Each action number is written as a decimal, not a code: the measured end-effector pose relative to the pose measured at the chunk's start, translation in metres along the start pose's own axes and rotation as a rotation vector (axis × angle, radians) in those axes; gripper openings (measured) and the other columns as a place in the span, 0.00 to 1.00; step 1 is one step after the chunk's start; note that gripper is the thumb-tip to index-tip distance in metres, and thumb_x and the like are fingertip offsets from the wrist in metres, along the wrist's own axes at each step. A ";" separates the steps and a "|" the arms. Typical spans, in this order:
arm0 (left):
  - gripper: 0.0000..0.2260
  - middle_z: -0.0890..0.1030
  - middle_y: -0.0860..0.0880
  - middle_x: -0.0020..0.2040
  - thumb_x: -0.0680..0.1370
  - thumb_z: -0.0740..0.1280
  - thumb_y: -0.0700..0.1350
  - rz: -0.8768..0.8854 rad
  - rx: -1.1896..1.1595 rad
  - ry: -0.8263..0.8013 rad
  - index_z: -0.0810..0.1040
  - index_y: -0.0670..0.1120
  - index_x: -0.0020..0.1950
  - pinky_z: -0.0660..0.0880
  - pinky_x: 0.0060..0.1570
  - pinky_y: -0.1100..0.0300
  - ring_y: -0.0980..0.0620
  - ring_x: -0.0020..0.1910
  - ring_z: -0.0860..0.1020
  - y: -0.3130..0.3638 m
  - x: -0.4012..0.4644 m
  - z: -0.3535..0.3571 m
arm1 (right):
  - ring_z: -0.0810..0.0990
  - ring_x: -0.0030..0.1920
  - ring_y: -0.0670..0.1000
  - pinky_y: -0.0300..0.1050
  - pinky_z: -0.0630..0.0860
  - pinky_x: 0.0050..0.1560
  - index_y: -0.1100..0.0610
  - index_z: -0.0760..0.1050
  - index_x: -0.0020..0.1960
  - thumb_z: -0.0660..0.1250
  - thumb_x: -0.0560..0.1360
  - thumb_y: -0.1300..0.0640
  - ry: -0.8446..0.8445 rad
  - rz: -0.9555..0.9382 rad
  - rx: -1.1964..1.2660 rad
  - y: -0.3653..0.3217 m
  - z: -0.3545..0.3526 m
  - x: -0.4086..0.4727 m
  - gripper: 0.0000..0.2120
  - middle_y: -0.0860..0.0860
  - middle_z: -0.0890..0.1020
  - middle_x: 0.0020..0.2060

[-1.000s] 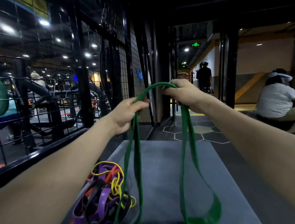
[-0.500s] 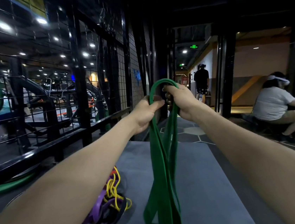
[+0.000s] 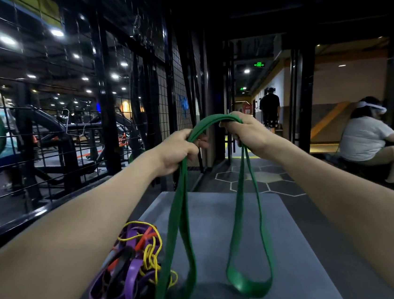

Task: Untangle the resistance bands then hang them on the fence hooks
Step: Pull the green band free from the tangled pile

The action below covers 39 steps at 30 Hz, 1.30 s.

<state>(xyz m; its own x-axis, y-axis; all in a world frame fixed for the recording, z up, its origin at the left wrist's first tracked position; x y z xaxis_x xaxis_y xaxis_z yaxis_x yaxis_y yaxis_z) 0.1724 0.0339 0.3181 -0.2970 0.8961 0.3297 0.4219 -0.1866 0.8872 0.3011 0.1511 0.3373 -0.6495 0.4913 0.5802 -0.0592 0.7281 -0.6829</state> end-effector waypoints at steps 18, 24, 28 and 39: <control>0.09 0.71 0.44 0.36 0.68 0.70 0.35 0.006 -0.001 -0.052 0.72 0.43 0.43 0.68 0.37 0.58 0.49 0.37 0.71 -0.023 0.013 0.062 | 0.74 0.41 0.52 0.42 0.71 0.41 0.59 0.72 0.52 0.59 0.78 0.64 0.076 0.105 0.327 -0.002 0.013 -0.004 0.05 0.55 0.75 0.42; 0.13 0.72 0.45 0.42 0.72 0.68 0.35 -0.075 0.056 -0.136 0.73 0.41 0.56 0.71 0.45 0.57 0.48 0.43 0.72 -0.032 0.013 0.059 | 0.66 0.61 0.55 0.49 0.74 0.52 0.54 0.70 0.66 0.62 0.74 0.64 0.180 -0.398 -1.010 -0.027 0.002 -0.024 0.22 0.55 0.70 0.59; 0.19 0.72 0.48 0.41 0.71 0.68 0.36 -0.098 0.034 -0.124 0.70 0.44 0.60 0.72 0.41 0.57 0.51 0.40 0.72 -0.031 0.015 0.060 | 0.68 0.56 0.54 0.48 0.72 0.38 0.57 0.77 0.58 0.60 0.76 0.64 0.131 -0.384 -1.230 -0.031 0.003 -0.025 0.13 0.53 0.72 0.53; 0.19 0.73 0.53 0.37 0.70 0.67 0.37 -0.014 0.147 -0.065 0.70 0.49 0.59 0.69 0.39 0.61 0.55 0.37 0.72 -0.053 0.009 0.066 | 0.71 0.52 0.59 0.49 0.72 0.46 0.62 0.79 0.55 0.60 0.76 0.67 0.202 -0.345 -1.151 -0.037 -0.022 -0.023 0.12 0.59 0.74 0.47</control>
<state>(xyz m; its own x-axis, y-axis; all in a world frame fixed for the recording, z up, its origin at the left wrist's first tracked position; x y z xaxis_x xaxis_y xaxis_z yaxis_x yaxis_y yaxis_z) 0.2042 0.0783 0.2531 -0.2499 0.9231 0.2923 0.5400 -0.1177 0.8334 0.3344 0.1236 0.3587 -0.5968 0.1791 0.7821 0.5680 0.7828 0.2542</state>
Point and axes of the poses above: each hand's wrist, its own x-axis towards the middle knuckle, its own z-axis out of the palm, y = z × x, the point moved 2 cm from there along x, towards the middle knuckle
